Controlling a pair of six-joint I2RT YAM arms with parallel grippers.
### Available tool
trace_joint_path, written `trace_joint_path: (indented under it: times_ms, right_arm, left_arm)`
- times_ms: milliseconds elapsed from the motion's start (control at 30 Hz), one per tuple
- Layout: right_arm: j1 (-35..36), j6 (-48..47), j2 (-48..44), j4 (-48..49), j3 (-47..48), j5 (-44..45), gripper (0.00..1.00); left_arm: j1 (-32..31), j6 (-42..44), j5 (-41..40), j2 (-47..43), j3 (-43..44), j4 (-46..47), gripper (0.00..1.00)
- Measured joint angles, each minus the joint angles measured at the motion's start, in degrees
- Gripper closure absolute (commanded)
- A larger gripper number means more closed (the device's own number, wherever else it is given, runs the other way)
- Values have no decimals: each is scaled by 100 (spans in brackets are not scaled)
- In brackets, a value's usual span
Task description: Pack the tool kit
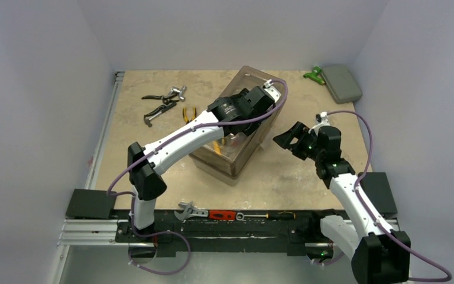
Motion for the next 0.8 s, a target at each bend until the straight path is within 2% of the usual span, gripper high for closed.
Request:
trace_joint_path:
  times_ms: [100, 300, 433, 700, 800]
  right_arm:
    - [0, -127, 98, -275, 232, 35, 21]
    - [2, -455, 442, -916, 1530, 184, 20]
    - [2, -533, 479, -1001, 1895, 177, 21]
    - [328, -640, 1143, -1440, 2614, 186, 21]
    - [411, -664, 1198, -1521, 2702, 190, 22]
  left_arm:
    - [90, -85, 184, -24, 0, -13, 35]
    - [382, -175, 807, -214, -20, -20, 36]
    - [313, 0, 431, -212, 42, -96, 36]
    - [474, 164, -389, -214, 39, -33, 37]
    - [498, 201, -363, -260, -9, 17, 35]
